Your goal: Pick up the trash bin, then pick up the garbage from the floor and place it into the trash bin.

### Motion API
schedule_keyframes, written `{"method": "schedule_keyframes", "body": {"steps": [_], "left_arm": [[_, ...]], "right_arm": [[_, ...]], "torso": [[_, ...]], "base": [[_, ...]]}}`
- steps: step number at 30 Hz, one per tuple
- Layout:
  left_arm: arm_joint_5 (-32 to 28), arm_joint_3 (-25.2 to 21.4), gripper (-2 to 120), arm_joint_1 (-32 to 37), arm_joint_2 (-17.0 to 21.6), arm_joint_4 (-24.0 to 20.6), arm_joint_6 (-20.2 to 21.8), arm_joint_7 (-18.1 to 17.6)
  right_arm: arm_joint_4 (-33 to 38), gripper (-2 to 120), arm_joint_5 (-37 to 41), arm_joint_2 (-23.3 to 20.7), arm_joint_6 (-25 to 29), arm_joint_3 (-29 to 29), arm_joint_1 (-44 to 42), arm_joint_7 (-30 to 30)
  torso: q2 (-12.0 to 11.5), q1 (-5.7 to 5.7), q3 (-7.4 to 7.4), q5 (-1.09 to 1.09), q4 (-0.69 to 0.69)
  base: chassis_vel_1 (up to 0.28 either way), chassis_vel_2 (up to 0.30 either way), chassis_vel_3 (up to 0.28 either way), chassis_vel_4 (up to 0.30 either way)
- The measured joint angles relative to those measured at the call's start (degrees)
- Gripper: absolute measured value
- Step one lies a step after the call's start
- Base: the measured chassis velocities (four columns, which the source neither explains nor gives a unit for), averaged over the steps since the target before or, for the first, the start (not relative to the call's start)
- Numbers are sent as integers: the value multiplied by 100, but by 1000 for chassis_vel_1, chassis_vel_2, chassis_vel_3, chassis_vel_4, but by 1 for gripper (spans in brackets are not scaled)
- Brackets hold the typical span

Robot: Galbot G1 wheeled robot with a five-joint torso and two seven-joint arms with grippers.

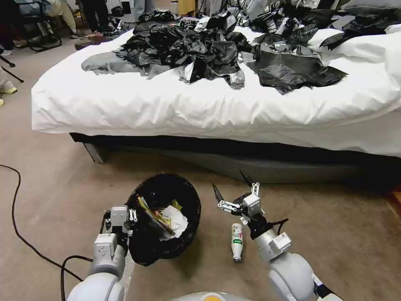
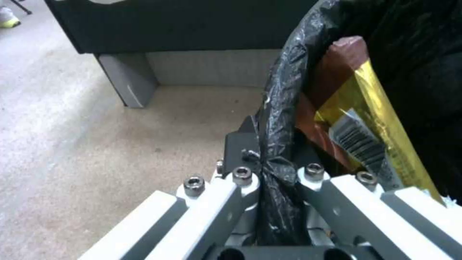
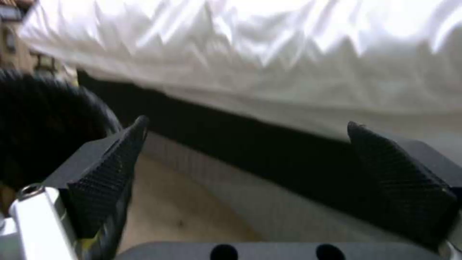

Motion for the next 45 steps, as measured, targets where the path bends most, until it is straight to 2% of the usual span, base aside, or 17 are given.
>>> {"method": "schedule_keyframes", "body": {"steps": [2,6,8,10,12,16,19,23,27,45], "left_arm": [[-6,-2,1,2,-4,-1,1,-2],[-6,5,1,-2,-8,-1,1,-3],[-7,16,1,-20,-7,6,1,-3],[-7,19,1,-27,-7,12,1,-3],[-7,42,1,-55,-12,49,1,-4],[-5,60,1,-67,-22,67,1,-4],[8,78,1,-66,-33,88,-9,-4],[14,79,1,-46,-33,88,-24,-4],[37,85,1,13,-47,85,-43,-7],[123,139,1,107,-94,62,-94,-11]], "right_arm": [[32,100,364,-235,-740,-159,40,421],[56,100,632,-357,-1128,-222,72,620],[94,100,1093,-590,-1779,-246,116,764],[110,100,1222,-642,-1926,-251,119,792],[166,100,1918,-897,-2592,-320,116,855],[122,100,2218,-993,-2865,-381,114,882],[-128,100,2680,-1056,-3291,-471,160,880],[-309,100,2899,-1043,-3457,-522,225,842],[-821,100,3109,-909,-3635,-584,417,607],[-2323,100,2677,-360,-3358,-570,860,216]], "torso": [[0,0,0,0,0],[0,0,0,0,0],[0,0,0,0,0],[0,0,0,0,0],[0,0,0,-1,0],[0,0,0,-1,0],[0,0,0,-1,0],[0,0,0,0,0],[0,0,0,0,1],[0,0,0,-1,1]], "base": [[0,0,0,0],[0,0,0,0],[0,0,0,0],[0,0,0,0],[0,0,0,0],[0,0,0,0],[0,0,0,0],[0,0,0,0],[0,0,0,0],[0,0,0,0]]}}
